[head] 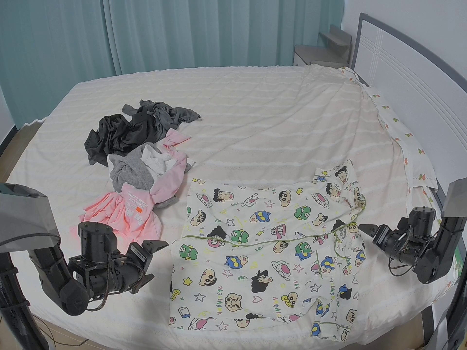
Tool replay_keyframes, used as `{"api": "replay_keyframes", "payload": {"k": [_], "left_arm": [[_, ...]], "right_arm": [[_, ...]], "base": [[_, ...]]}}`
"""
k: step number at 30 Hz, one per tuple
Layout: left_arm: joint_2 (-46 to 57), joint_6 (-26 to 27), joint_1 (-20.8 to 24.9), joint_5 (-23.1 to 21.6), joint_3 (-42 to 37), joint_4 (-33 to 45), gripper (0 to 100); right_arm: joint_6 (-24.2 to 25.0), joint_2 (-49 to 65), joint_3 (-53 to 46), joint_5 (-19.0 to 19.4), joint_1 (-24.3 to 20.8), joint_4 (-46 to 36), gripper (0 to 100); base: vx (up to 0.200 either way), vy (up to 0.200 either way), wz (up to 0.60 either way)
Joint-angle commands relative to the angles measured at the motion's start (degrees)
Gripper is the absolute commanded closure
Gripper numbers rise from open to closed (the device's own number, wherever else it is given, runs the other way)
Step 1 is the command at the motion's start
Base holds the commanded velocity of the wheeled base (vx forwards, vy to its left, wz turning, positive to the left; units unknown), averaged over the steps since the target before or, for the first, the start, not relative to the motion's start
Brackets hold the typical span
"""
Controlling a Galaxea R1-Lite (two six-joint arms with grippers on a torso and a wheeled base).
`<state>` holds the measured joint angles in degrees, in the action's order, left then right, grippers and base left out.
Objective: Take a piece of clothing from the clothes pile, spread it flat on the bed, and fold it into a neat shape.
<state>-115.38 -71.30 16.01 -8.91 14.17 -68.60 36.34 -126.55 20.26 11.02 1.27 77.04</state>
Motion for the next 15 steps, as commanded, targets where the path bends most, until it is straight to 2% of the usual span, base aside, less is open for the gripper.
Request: {"api": "replay_keyframes", "payload": {"k": [1, 7, 15], "left_arm": [[0.16, -1.12, -0.54, -0.58, -4.94, -7.08, 0], [-6.61, -0.68, -0.27, -1.81, -10.47, -21.40, 0], [-7.49, -0.68, -0.10, -1.81, -10.47, -21.40, 0]], "right_arm": [[-0.22, -5.37, 2.94, -0.12, -1.44, -1.19, 0], [-0.57, -5.99, 2.77, -0.12, -1.27, -0.84, 0], [-1.01, -8.19, 2.94, -0.47, -2.15, 1.09, 0]], "base": [[0.000, 0.000, 0.00], [0.000, 0.000, 0.00], [0.000, 0.000, 0.00]]}}
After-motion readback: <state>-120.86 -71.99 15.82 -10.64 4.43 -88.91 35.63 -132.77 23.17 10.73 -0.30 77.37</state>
